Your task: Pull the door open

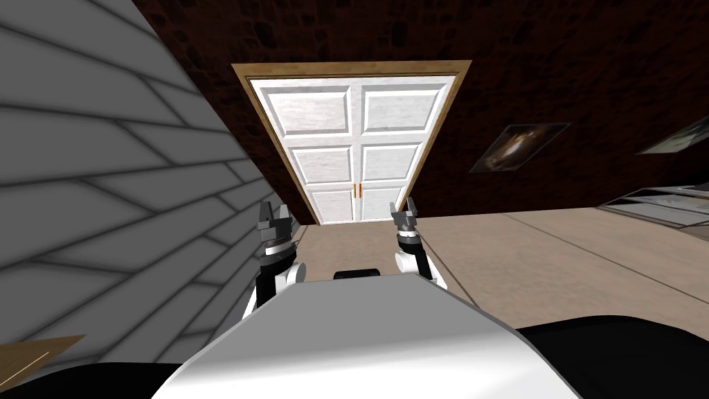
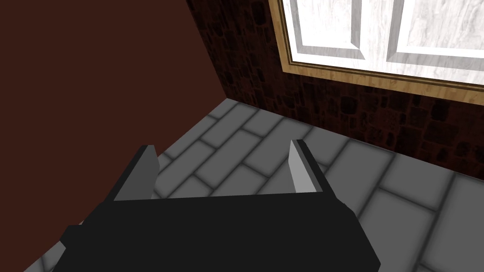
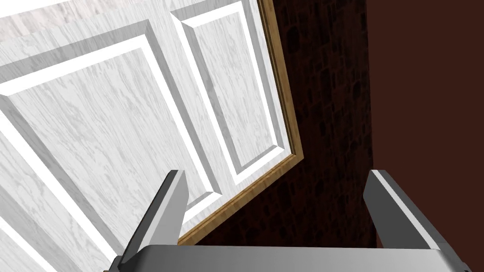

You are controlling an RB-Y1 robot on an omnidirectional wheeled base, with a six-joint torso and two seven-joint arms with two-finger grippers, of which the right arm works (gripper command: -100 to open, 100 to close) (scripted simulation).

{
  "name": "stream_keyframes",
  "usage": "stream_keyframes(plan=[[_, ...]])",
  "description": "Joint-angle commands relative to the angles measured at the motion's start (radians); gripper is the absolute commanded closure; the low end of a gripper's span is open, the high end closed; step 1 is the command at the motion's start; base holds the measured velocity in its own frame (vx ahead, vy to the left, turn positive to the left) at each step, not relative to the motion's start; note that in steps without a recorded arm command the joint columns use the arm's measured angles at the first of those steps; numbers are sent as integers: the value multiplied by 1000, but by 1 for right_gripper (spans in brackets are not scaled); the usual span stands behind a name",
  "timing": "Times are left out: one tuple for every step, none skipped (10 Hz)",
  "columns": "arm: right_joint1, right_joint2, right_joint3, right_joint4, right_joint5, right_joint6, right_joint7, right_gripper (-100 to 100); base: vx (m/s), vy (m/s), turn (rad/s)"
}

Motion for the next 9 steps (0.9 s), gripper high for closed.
stream_keyframes(plan=[[-9,-8,5,33,-15,-4,-36,-100,91,23,25],[-14,-12,8,54,-24,-9,-57,-100,93,28,22],[-18,-17,11,76,-33,-13,-78,-100,90,28,21],[-23,-22,14,98,-43,-18,-101,-100,98,24,21],[-28,-27,18,122,-53,-22,-124,-100,97,24,22],[-33,-32,21,145,-63,-27,-147,-100,97,22,24],[-38,-37,25,169,-73,-32,-171,-100,112,14,22],[-43,-42,28,192,-83,-36,-194,-100,108,23,26],[-48,-47,32,216,-93,-41,-218,-100,93,37,24]])
